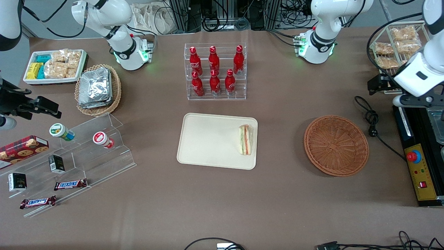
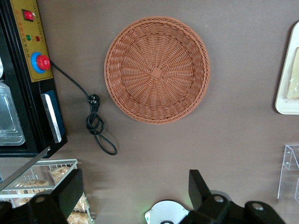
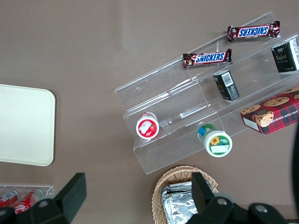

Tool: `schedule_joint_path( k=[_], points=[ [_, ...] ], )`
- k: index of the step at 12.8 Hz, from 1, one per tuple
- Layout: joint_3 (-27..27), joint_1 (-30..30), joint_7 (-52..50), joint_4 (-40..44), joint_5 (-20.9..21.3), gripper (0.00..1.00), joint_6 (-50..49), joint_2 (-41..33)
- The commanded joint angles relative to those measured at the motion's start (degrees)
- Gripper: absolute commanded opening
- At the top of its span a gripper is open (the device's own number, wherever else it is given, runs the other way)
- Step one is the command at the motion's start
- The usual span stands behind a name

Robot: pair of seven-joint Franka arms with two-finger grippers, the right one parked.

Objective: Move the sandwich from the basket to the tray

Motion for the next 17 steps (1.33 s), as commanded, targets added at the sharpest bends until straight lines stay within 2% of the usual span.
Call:
schedule_joint_path(
  k=[1,3,6,17],
  points=[
    [-0.4,0.8,-0.4,-1.6,-0.8,1.0,0.9,-1.5],
    [-0.4,0.7,-0.5,-1.7,-1.1,1.0,1.1,-1.6],
    [0.4,0.8,-0.6,-1.7,-3.9,1.0,2.1,-1.6],
    [0.5,0.9,-0.6,-1.8,-4.1,1.0,1.9,-1.3]
  ],
)
